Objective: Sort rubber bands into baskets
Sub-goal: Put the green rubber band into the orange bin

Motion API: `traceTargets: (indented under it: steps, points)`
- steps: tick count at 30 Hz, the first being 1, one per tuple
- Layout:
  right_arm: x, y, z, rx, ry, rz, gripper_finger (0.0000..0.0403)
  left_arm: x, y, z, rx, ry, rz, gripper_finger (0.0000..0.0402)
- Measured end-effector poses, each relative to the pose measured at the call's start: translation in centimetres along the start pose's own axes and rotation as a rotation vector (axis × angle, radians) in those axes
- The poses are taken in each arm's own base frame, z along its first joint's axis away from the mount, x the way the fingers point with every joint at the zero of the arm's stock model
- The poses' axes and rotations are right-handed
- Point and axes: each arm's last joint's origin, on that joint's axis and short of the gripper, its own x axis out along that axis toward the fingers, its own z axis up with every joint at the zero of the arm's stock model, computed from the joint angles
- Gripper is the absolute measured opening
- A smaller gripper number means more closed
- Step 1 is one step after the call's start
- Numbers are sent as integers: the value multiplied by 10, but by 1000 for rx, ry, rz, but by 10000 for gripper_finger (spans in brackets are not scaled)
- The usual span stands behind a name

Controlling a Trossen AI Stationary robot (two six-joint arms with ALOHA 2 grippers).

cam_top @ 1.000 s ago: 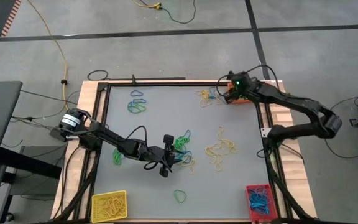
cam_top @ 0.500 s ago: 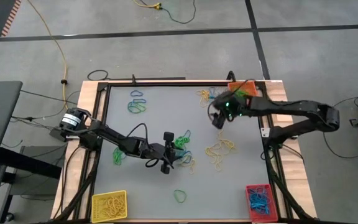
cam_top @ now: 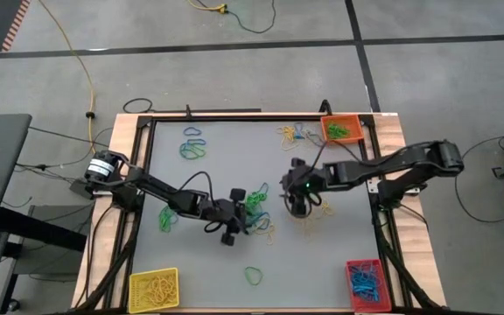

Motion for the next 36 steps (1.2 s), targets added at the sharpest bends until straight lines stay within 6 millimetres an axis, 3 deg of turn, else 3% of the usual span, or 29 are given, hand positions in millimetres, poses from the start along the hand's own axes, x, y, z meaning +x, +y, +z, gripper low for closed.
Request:
traceTargets:
  steps: [9,24,36]
  points:
    - [11,16,0,-43,-13,32,232,-1,-12,2,-47,-32,-197,141]
    - [10,19,1,-21,-17,40,232,-6,-41,13,-68,-112,-237,141]
    - [6,37,2,-6,-38,87,232,-3,-83,15,-54,-159,-261,141]
